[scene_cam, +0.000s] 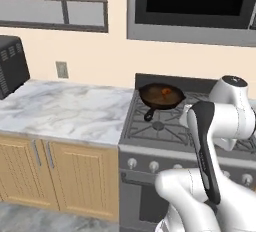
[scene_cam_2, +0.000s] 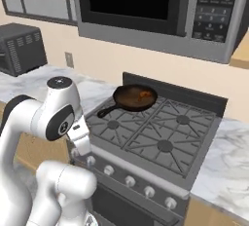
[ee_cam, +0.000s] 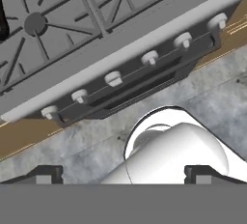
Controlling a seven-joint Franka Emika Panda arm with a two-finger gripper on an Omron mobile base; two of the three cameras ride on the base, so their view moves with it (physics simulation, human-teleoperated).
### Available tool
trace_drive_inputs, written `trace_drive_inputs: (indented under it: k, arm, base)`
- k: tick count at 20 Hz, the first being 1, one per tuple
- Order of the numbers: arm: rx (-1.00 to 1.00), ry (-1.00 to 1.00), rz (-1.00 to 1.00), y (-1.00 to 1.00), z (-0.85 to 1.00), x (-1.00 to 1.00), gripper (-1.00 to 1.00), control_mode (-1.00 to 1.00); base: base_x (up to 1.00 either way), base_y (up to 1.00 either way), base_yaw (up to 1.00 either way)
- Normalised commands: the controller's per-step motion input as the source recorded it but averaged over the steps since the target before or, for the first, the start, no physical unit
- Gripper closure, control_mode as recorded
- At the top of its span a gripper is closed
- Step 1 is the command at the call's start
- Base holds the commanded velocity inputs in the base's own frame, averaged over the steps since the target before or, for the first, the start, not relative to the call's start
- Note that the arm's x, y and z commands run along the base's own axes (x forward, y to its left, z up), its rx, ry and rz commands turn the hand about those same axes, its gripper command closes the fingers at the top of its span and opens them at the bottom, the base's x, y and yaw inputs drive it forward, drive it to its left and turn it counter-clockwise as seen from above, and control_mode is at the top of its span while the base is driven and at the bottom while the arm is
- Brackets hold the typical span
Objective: Take the chicken drumsticks from the pan and place one on each plate on the dining counter.
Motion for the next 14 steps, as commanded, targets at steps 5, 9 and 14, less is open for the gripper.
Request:
trace_drive_inputs:
  k: [5, 9, 14]
  arm:
    - [0.00, 0.00, 0.00, 0.00, 0.00, 0.00, -1.00, 1.00]
    - [0.00, 0.00, 0.00, 0.00, 0.00, 0.00, -1.00, 1.00]
    - [0.00, 0.00, 0.00, 0.00, 0.00, 0.00, -1.00, 1.00]
  base:
    - [0.67, 0.30, -0.28]
    - [0.52, 0.00, -0.19]
    - [0.36, 0.00, -0.19]
